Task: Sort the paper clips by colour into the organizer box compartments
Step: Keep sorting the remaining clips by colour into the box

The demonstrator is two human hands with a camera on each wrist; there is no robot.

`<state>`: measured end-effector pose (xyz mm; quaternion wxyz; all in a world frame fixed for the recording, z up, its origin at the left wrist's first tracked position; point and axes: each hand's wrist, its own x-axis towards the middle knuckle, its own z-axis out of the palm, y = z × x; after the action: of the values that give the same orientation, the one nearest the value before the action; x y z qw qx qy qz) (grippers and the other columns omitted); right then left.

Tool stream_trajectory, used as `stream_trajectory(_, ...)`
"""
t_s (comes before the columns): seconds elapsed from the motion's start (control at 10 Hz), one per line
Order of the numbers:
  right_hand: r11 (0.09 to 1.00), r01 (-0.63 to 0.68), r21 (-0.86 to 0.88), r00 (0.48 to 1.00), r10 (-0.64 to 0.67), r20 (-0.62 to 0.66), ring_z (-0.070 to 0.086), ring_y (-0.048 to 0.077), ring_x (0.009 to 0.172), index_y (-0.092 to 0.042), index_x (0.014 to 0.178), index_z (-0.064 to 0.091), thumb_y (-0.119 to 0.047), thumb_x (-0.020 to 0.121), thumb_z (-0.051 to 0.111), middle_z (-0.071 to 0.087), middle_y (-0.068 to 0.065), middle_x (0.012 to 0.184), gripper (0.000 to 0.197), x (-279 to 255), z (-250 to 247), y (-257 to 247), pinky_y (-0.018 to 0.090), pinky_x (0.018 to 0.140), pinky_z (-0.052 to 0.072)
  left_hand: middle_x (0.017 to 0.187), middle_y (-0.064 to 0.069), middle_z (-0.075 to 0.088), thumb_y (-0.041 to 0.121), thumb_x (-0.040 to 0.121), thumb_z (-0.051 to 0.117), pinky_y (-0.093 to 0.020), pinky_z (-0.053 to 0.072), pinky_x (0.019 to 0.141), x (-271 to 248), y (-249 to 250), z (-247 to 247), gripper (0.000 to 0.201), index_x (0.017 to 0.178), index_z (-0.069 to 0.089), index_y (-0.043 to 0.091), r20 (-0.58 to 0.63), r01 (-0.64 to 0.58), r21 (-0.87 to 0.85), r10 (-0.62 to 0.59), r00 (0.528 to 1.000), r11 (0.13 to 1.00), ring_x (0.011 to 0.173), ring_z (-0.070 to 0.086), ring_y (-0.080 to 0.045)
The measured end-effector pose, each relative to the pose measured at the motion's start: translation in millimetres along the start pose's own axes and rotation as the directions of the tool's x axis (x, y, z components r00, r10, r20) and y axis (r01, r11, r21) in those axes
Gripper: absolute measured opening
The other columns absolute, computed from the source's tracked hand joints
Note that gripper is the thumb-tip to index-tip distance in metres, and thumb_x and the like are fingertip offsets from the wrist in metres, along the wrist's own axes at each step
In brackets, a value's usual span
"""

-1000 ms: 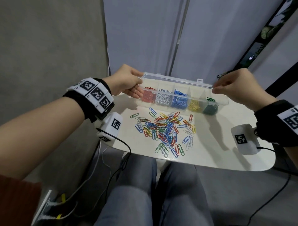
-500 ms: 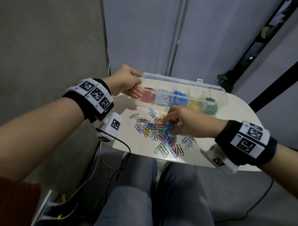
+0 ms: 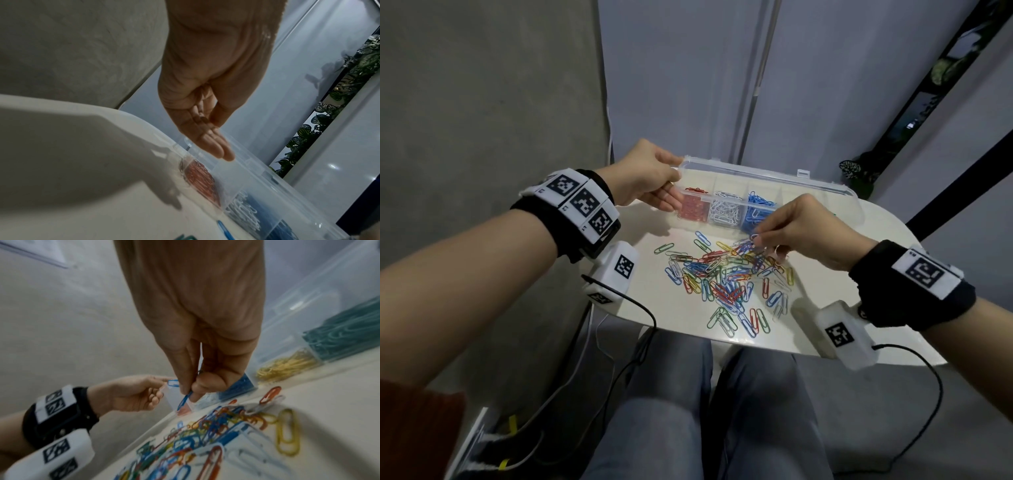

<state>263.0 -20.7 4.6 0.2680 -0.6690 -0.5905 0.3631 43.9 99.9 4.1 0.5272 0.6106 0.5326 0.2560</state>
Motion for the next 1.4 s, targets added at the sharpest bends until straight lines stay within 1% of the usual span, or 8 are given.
stream_trajectory(0.1,0.986,-0.060,0.155,0.998,0.062,-0.008,0.051,0.012,0.047,0.011,0.082,0.071,0.006,0.075,0.074,0.067,0.012,0.061,0.009,0.0,-8.0,-1.0,0.022,0.045,0.046,0.053,-0.011,0.067,0.002,0.099,0.049,-0.029,0.057,0.046,1.0,-1.1,-0.4,0.046,0.143,0.040,0.007,0.000,-0.001,-0.001,0.001,1.000,1.000,0.046,0.066,-0.019)
stream_trajectory(0.3,0.965,-0.100,0.244,0.995,0.099,0.013,0.049,0.011,0.050,0.006,0.081,0.072,0.002,0.078,0.073,0.066,0.012,0.064,0.005,-2.3,-17.1,-7.9,0.020,0.045,0.044,0.052,-0.010,0.066,0.002,0.099,0.048,-0.029,0.057,0.047,1.1,-1.6,-0.6,0.046,0.144,0.040,0.008,0.004,0.000,-0.007,0.001,1.000,1.000,0.044,0.066,-0.018)
stream_trajectory(0.6,0.976,-0.043,-0.213,0.997,0.057,0.061,0.049,0.008,0.041,-0.010,0.073,0.073,0.003,0.072,0.079,0.067,0.011,0.061,0.014,-7.1,-3.2,2.0,0.021,0.045,0.042,0.053,-0.011,0.066,0.002,0.099,0.048,-0.030,0.058,0.049,1.2,-0.9,-0.9,0.047,0.145,0.039,0.008,0.004,-0.001,-0.002,0.001,1.000,1.000,0.045,0.066,-0.019)
stream_trajectory(0.7,0.906,-0.029,-0.421,0.998,0.050,0.039,0.053,0.006,0.049,-0.020,0.087,0.068,-0.005,0.071,0.082,0.069,0.003,0.069,0.026,-6.0,-4.7,1.2,0.019,0.049,0.039,0.052,-0.011,0.066,0.002,0.099,0.048,-0.030,0.058,0.048,1.4,-1.2,-0.3,0.047,0.145,0.039,0.008,0.007,0.001,-0.004,-0.001,1.000,1.000,0.044,0.066,-0.019)
stream_trajectory(0.9,0.936,0.117,-0.332,0.992,-0.093,0.087,0.054,0.001,0.051,-0.014,0.091,0.075,0.005,0.072,0.077,0.067,-0.005,0.063,0.027,-9.3,-9.4,-12.7,0.023,0.060,0.049,0.052,-0.011,0.066,0.002,0.099,0.048,-0.030,0.058,0.048,1.0,-1.2,-0.4,0.046,0.144,0.039,0.007,0.007,-0.005,-0.009,0.005,1.000,1.000,0.045,0.066,-0.019)
stream_trajectory(1.0,0.904,0.206,-0.374,0.973,-0.148,0.178,0.056,0.000,0.057,-0.015,0.095,0.076,0.001,0.074,0.077,0.068,-0.005,0.071,0.026,-8.5,4.3,-14.0,0.010,0.054,0.043,0.052,-0.011,0.066,0.002,0.099,0.048,-0.030,0.058,0.048,0.6,-1.2,-0.7,0.046,0.144,0.039,0.008,0.006,-0.005,-0.010,0.005,1.000,1.000,0.045,0.066,-0.019)
stream_trajectory(1.2,0.793,0.238,-0.560,0.968,-0.145,0.205,0.055,-0.004,0.060,-0.012,0.090,0.077,-0.001,0.077,0.074,0.067,-0.005,0.074,0.018,-4.1,27.5,-3.4,0.004,0.052,0.035,0.053,-0.011,0.067,0.002,0.099,0.048,-0.030,0.058,0.048,1.1,-1.3,-1.0,0.047,0.144,0.039,0.007,0.006,-0.003,-0.004,0.003,1.000,1.000,0.045,0.066,-0.019)
stream_trajectory(1.4,0.800,0.252,-0.544,0.964,-0.157,0.216,0.057,0.001,0.062,-0.012,0.076,0.072,-0.002,0.077,0.074,0.068,-0.004,0.073,0.010,-4.1,24.8,-1.6,0.013,0.059,0.042,0.052,-0.010,0.066,0.002,0.099,0.047,-0.030,0.057,0.049,0.6,-0.7,-0.2,0.047,0.145,0.038,0.007,0.011,-0.005,-0.009,0.005,1.000,1.000,0.045,0.066,-0.018)
